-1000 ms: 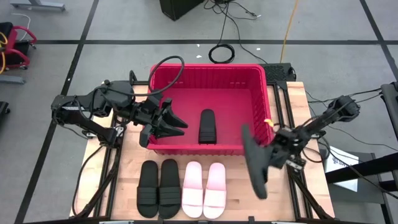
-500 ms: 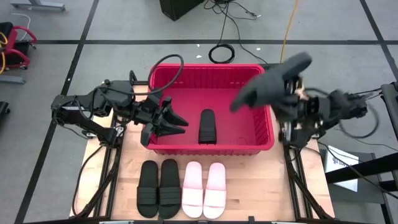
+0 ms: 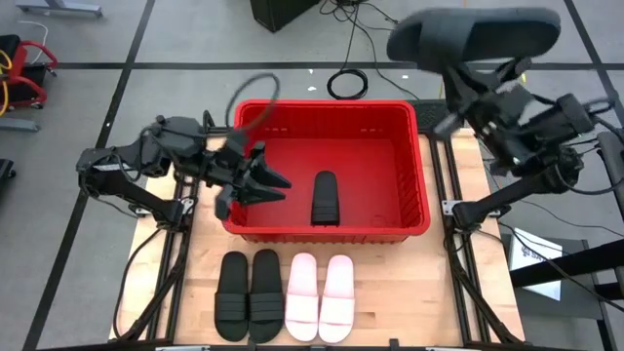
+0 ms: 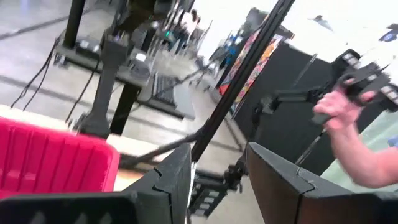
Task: Pick and place slides into bin
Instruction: Put the black slipper into the red bin
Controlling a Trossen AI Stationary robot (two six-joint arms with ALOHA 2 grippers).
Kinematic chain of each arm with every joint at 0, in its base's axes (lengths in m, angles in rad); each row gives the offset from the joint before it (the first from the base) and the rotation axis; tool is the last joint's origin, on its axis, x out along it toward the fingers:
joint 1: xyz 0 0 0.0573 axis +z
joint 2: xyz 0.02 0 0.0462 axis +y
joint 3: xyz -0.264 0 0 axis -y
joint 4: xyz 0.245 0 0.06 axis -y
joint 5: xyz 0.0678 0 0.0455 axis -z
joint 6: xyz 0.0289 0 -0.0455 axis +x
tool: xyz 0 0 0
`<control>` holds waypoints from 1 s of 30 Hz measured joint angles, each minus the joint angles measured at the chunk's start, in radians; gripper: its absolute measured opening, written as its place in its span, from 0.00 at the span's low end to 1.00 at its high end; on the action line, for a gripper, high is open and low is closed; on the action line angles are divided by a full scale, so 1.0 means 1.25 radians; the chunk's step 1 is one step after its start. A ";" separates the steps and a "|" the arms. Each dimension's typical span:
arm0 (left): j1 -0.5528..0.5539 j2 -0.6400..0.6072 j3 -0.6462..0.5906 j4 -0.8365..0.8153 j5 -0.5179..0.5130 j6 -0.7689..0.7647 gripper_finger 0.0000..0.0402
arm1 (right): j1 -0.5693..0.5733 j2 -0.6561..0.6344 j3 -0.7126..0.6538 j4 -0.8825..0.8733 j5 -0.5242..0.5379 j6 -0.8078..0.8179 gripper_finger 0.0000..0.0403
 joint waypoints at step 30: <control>0.162 -0.208 0.000 -0.201 0.030 0.147 0.38 | -0.783 0.463 0.475 -0.802 -1.125 0.820 0.02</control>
